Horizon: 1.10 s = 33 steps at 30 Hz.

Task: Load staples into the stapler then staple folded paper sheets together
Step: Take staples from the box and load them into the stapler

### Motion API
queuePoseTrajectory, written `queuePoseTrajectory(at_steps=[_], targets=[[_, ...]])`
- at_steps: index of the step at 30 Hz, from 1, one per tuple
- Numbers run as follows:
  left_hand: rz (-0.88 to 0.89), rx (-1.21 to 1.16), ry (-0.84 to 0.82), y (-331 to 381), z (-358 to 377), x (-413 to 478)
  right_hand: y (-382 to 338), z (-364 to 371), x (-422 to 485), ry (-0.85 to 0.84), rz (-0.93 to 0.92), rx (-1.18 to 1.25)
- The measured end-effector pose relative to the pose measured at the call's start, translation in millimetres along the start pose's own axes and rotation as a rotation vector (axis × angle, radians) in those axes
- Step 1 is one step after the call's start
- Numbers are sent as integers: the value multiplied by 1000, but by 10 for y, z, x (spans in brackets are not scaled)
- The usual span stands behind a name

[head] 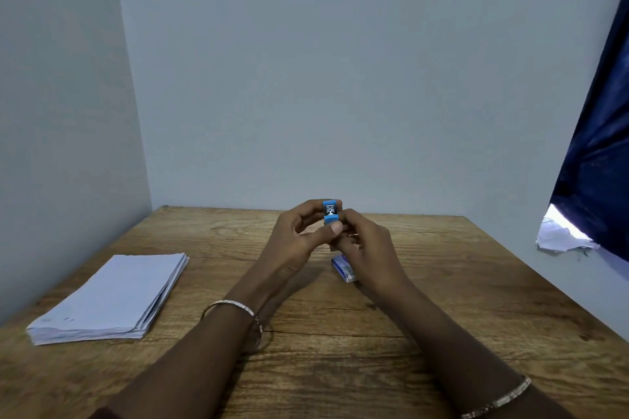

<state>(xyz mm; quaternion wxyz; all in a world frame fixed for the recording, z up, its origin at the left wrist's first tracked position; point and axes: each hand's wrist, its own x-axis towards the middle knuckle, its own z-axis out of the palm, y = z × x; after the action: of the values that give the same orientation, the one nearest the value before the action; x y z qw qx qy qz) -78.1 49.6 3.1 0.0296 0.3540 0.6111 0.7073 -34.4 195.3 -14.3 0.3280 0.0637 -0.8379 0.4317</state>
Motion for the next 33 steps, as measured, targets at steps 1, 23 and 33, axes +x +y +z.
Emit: queuePoseTrajectory(at_steps=[1, 23, 33], targets=[[11, 8, -2, -8, -2, 0, -4, -3, -8, 2, -22, -37], [-35, -157, 5, -25, -30, 31, 45, -12, 14, 104, -93, -136], [-78, 63, 296, -162, -137, 72, -13, 50, -36, 102, -46, -367]])
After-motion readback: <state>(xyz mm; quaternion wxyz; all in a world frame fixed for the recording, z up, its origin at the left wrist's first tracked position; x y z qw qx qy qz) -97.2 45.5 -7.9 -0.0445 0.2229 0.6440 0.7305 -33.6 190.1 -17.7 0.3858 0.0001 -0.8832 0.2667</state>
